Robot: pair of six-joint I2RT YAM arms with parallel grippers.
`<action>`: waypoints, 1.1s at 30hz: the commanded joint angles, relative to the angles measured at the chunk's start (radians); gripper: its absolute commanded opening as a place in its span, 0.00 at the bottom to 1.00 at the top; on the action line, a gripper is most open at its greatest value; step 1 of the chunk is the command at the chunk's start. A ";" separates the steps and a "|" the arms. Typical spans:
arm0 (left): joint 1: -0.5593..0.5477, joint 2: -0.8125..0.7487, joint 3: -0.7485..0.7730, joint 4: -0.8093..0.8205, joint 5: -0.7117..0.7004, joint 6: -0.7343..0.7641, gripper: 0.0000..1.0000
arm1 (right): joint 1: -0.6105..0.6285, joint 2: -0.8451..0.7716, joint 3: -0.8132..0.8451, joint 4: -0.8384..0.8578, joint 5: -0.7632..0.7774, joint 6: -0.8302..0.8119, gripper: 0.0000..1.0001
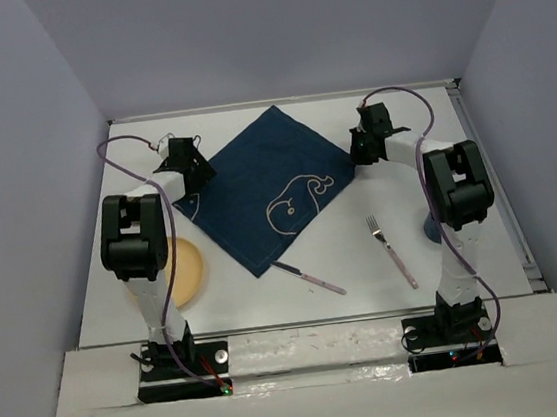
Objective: Set the dinner table for one person
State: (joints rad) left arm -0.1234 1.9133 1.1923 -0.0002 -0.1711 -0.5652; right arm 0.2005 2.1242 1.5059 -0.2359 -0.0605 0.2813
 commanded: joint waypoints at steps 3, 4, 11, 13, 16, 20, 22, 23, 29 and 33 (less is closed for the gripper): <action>-0.056 0.122 0.159 -0.055 0.090 0.018 0.79 | -0.081 -0.193 -0.192 0.128 -0.002 0.113 0.00; -0.064 0.141 0.180 -0.061 0.094 0.016 0.79 | -0.090 -0.213 -0.217 0.144 -0.007 0.127 0.00; -0.130 0.349 0.504 -0.129 0.081 0.024 0.74 | -0.101 -0.332 -0.384 0.217 -0.045 0.180 0.00; -0.137 0.406 0.602 -0.144 0.091 0.013 0.73 | -0.101 -0.359 -0.418 0.228 -0.050 0.197 0.00; -0.142 0.553 0.973 -0.207 0.128 -0.004 0.73 | -0.101 -0.359 -0.446 0.262 -0.073 0.211 0.00; -0.147 0.673 1.400 -0.401 0.093 0.050 0.74 | -0.101 -0.349 -0.446 0.267 -0.104 0.220 0.00; -0.156 0.670 1.551 -0.538 0.053 0.098 0.76 | -0.101 -0.348 -0.443 0.273 -0.101 0.225 0.00; -0.165 0.667 1.708 -0.594 0.006 0.119 0.77 | -0.101 -0.346 -0.440 0.274 -0.104 0.225 0.00; -0.347 0.480 1.681 -0.846 -0.134 0.186 0.67 | -0.101 -0.340 -0.434 0.290 -0.116 0.226 0.00; -0.446 0.313 1.653 -0.801 -0.137 0.224 0.64 | -0.101 -0.359 -0.457 0.293 -0.127 0.202 0.00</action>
State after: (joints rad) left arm -0.4454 2.4229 2.8532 -0.7403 -0.2699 -0.4191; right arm 0.0929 1.7866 1.0622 -0.0055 -0.1680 0.4976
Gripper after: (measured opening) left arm 0.643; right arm 0.025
